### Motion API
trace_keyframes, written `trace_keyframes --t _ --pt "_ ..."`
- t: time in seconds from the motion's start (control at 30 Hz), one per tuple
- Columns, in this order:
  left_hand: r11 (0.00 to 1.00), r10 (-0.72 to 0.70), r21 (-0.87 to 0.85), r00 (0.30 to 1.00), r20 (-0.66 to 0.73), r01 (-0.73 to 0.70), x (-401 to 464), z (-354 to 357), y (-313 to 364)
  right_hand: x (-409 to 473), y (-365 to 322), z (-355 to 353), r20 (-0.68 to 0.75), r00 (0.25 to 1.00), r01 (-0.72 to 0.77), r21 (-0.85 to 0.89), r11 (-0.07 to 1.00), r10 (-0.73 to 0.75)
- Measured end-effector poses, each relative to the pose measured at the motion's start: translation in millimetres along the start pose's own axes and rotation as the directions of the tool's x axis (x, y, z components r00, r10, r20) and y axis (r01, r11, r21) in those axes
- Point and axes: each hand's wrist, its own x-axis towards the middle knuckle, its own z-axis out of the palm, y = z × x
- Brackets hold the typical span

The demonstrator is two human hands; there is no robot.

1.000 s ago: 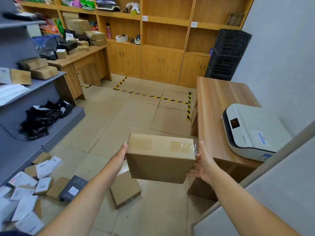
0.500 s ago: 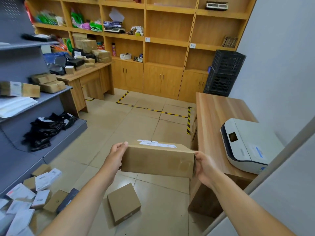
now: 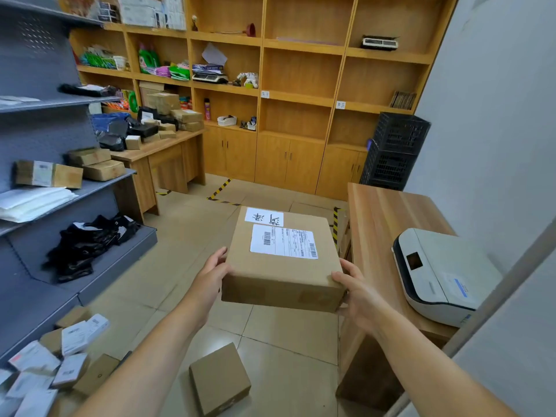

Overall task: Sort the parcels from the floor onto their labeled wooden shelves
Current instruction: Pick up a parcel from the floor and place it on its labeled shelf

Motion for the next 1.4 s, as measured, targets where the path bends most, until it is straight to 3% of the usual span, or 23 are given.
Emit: trace_keyframes --t 0.2,0.43,0.53,0.63,0.73,0.8,0.9,1.1,1.2,1.4 --pt "1.000 0.023 0.018 0.999 0.025 -0.024 2.6 -11.0 -1.4 4.7 -13.9 5.5 -0.067 0.998 0.021 0.089 0.996 -0.015" --pt "0.996 0.061 0.062 0.995 0.083 -0.067 7.8 -18.6 0.4 -4.7 -46.9 5.3 -0.018 0.999 0.048 0.032 0.998 -0.048" --pt "0.947 0.156 0.286 0.988 -0.003 -0.148 14.8 -21.3 7.6 -4.1 -63.1 0.7 -0.041 0.994 0.105 0.009 0.994 -0.105" --pt "0.780 0.256 0.607 0.963 -0.085 -0.153 23.7 -26.1 22.1 -3.8 -79.8 2.7 -0.058 0.980 0.185 -0.076 0.980 -0.190" --pt "0.679 0.282 0.717 0.958 -0.058 -0.157 28.7 -30.5 31.3 -5.2 -92.8 8.7 -0.060 0.966 0.243 -0.116 0.963 -0.251" --pt "0.700 0.234 0.700 0.971 -0.039 -0.141 31.1 -35.4 32.3 -6.6 -100.0 11.1 -0.037 0.964 0.257 -0.111 0.960 -0.262" --pt "0.811 0.167 0.564 0.985 0.031 -0.155 32.7 -45.7 32.6 -8.1 -109.3 11.4 -0.007 0.960 0.280 -0.094 0.955 -0.282" --pt "0.940 0.182 0.263 0.973 0.143 -0.215 24.1 -54.7 41.5 -5.6 -128.0 10.5 0.029 0.945 0.326 -0.049 0.944 -0.324" --pt "0.967 0.172 0.158 0.967 0.186 -0.202 20.2 -60.1 41.7 -2.8 -135.0 9.7 0.073 0.937 0.347 -0.061 0.936 -0.342" --pt "0.982 0.110 0.114 0.946 0.305 -0.151 12.1 -73.0 35.3 -6.9 -138.2 23.9 0.103 0.908 0.413 -0.048 0.909 -0.407"
